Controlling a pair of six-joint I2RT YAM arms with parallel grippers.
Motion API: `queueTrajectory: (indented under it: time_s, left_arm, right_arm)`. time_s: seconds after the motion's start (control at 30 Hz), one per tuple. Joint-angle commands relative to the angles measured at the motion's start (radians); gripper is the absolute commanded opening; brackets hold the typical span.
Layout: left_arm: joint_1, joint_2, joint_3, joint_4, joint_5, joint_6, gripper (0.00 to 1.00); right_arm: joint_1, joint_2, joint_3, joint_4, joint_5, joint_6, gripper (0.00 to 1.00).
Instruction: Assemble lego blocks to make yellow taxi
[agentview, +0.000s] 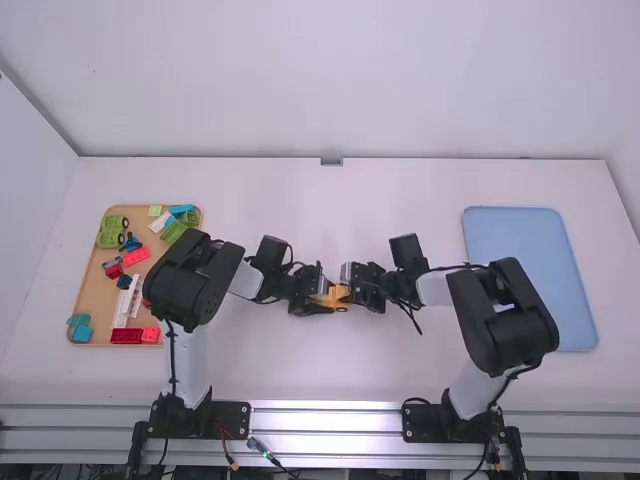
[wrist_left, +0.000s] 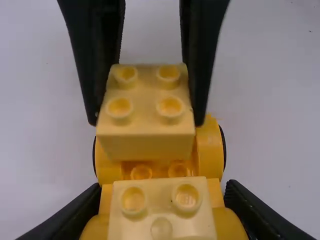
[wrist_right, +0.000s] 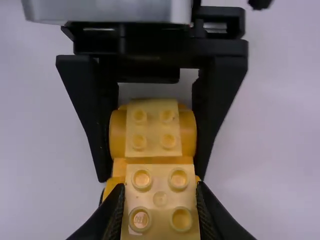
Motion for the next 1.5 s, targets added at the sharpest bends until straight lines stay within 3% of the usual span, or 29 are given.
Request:
queueTrajectory:
  time_s: [0.0,1.17,1.47]
  left_arm:
    - [0.005,0.007,-0.008,-0.008,-0.024,0.016,0.45]
    - [-0.001,0.007,-0.008,0.003,0.029,0.019,0.43]
    - [0.005,0.007,-0.008,0.003,0.027,0.015,0.41]
  right_arm:
    - [0.013,0.011,0.009,0.002,0.002,-0.007,0.00]
    - [0.026,0.014,0.008,0.038,0.017,0.061,0.00]
    - [0.024,0.124,0.046,0.041,-0.037,0.063,0.00]
